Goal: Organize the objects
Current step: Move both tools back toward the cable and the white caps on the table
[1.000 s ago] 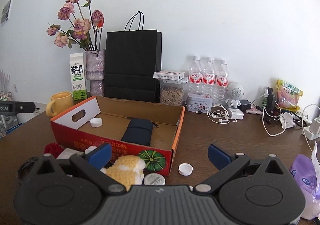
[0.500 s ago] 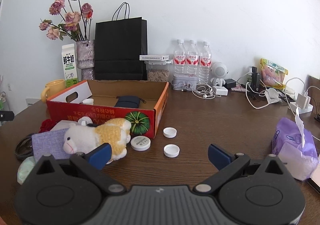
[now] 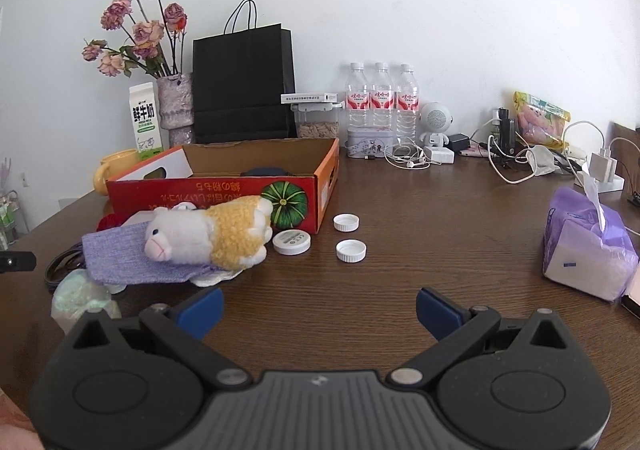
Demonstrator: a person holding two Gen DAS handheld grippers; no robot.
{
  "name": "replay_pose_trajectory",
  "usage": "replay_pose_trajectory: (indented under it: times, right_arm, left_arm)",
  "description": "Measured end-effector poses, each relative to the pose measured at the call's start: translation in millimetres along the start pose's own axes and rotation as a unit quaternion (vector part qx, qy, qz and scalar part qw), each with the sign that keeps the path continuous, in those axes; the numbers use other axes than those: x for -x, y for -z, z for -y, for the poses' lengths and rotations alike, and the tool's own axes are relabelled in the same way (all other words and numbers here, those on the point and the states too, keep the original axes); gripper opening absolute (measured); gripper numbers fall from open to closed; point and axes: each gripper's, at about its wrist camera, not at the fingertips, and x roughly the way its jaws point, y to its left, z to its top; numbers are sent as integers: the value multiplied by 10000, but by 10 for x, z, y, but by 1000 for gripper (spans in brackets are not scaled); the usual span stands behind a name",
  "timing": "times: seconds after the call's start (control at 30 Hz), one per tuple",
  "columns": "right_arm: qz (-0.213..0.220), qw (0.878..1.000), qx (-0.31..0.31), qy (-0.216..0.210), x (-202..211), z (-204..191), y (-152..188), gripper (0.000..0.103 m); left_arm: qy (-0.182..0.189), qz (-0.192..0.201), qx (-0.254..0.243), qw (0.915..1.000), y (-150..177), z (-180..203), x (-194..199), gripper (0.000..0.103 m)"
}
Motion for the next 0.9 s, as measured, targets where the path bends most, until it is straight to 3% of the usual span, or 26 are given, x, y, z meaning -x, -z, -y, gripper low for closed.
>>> replay_pose_trajectory:
  times: [0.57, 0.9]
  right_arm:
    - [-150, 9998, 154, -22, -171, -22, 26, 103]
    - [-477, 9973, 523, 218, -692, 114, -191, 100]
  left_arm:
    - [68, -237, -164, 9996, 38, 85, -169, 103]
    - [51, -462, -241, 9986, 21, 140, -365, 103]
